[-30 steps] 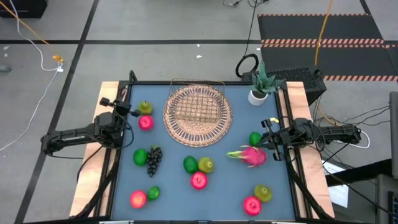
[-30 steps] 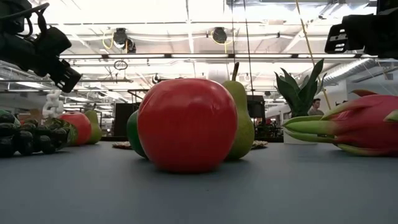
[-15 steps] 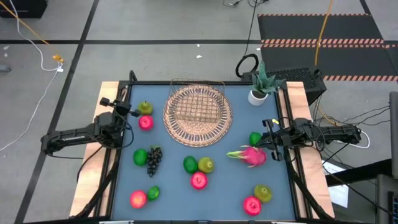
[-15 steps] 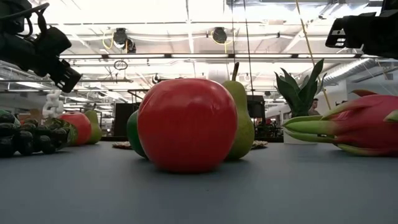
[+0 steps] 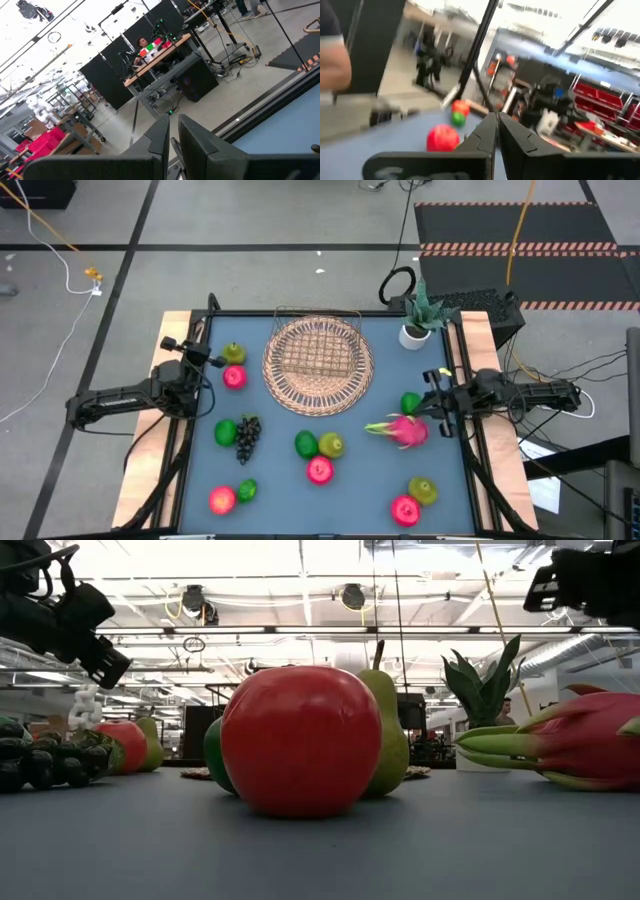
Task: Build produce basket
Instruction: Put the pink dragon fruit into the gold wire basket
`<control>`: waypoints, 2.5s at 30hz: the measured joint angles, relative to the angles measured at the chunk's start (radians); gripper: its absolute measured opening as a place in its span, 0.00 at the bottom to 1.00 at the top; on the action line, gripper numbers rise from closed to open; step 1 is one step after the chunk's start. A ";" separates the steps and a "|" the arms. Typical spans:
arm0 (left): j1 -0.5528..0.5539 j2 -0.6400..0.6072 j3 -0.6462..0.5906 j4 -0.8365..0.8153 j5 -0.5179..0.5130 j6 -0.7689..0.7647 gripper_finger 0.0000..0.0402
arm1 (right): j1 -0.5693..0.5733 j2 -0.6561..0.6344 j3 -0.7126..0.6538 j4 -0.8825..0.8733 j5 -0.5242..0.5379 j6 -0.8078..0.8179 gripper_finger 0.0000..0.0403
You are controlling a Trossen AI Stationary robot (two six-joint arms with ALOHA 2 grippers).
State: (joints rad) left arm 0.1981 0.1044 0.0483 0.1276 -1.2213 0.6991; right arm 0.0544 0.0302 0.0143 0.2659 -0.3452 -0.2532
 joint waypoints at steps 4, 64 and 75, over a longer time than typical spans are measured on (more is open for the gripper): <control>0.000 0.000 0.000 0.000 0.000 0.000 0.11 | 0.000 0.001 0.000 0.064 0.019 0.365 0.03; 0.000 0.000 0.000 0.000 0.000 0.000 0.11 | 0.069 0.725 0.285 0.209 0.421 0.496 0.62; 0.000 0.000 0.000 0.003 0.000 0.000 0.11 | 0.179 0.814 0.286 0.317 0.540 0.344 0.62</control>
State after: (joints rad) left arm 0.1978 0.1047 0.0483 0.1306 -1.2213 0.6991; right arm 0.2330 0.8440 0.3004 0.5831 0.1949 0.0905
